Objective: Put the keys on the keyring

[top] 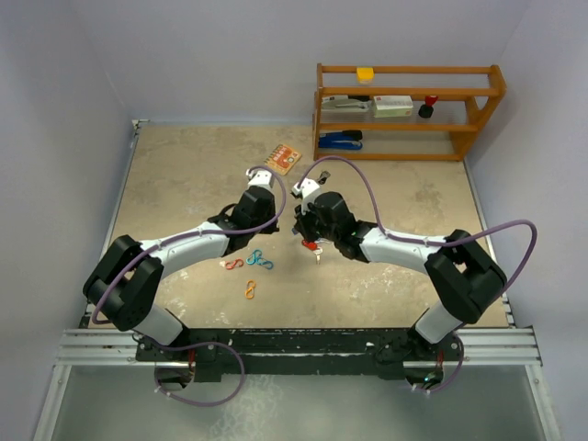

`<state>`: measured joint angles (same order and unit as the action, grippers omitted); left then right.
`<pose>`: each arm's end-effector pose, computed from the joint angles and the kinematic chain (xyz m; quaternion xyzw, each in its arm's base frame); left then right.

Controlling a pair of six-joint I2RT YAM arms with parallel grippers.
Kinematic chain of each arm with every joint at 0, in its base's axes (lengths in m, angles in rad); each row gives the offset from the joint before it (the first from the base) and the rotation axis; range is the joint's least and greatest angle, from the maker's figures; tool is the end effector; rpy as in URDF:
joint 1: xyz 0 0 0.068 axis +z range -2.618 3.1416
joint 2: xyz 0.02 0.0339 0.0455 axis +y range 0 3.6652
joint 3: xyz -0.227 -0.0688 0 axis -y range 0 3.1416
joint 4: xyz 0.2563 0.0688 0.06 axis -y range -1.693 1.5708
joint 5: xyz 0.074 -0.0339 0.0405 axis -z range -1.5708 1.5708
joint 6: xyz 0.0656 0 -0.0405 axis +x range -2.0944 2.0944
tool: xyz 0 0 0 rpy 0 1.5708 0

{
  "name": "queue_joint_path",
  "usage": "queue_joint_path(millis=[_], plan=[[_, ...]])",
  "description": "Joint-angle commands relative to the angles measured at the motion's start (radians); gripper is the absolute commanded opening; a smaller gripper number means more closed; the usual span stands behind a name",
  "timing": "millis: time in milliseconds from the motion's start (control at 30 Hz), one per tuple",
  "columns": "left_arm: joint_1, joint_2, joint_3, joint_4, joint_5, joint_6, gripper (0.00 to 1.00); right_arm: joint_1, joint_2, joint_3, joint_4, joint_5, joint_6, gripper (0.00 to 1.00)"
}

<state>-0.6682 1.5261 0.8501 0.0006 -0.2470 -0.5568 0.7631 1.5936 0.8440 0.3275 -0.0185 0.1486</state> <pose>0.2884 -0.2072 0.1407 -0.0034 0.8962 -0.1561 0.4153 0.2745 0.2642 0.1525 -0.2587 0.7987 0.2461 0.4844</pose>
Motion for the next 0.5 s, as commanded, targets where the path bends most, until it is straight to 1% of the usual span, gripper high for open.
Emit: queue_joint_path(millis=[0,467], plan=[[-0.001,0.003,0.051,0.065,0.067,0.002,0.0,0.012,-0.023,0.007,0.053,-0.017,-0.027,0.0],[-0.01,0.016,0.06,0.087,0.12,0.003,0.0,0.036,-0.003,0.03,0.058,-0.013,-0.046,0.0]])
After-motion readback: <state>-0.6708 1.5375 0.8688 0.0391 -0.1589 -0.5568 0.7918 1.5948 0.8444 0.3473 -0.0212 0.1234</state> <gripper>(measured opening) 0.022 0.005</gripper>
